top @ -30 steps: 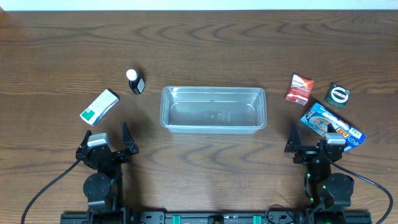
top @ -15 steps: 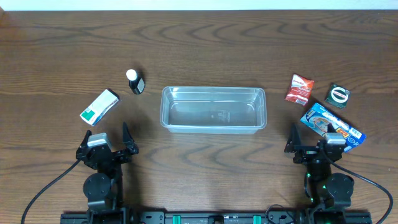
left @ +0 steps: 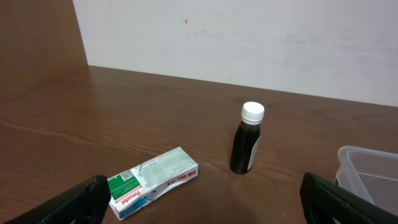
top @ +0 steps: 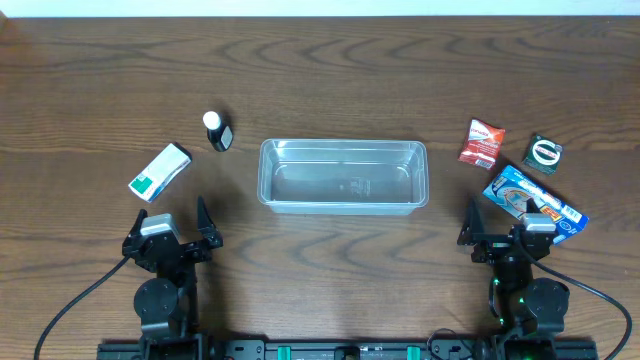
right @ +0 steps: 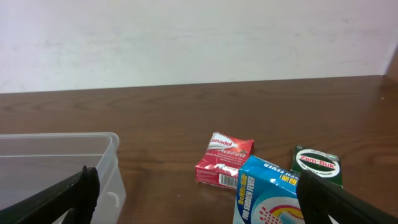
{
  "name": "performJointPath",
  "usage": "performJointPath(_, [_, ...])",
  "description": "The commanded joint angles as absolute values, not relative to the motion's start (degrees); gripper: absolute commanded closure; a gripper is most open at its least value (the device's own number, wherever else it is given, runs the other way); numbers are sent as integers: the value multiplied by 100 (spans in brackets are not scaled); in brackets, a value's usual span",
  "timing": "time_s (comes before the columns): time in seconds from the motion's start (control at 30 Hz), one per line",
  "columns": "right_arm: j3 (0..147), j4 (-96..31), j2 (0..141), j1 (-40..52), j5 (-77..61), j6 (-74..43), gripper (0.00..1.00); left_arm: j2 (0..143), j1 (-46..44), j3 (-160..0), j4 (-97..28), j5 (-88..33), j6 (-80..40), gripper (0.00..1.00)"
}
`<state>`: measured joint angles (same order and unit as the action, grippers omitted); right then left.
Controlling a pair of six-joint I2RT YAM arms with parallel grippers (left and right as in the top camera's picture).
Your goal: Pack container
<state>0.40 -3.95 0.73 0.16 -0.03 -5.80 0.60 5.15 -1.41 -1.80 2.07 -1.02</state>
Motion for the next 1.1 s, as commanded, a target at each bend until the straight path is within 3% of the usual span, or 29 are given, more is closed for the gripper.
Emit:
performJointPath(0.0, [32,-416,32,-16,16,-528,1,30,539,-23,-401,294,-1,2])
performJointPath(0.87, [32,-270,32,-16,106,-528,1,30,539,-23,-401,294,-1,2])
performJointPath(1.07, [228,16,64,-32,174,-1319,1,30,539,-23,-401,294,-1,2])
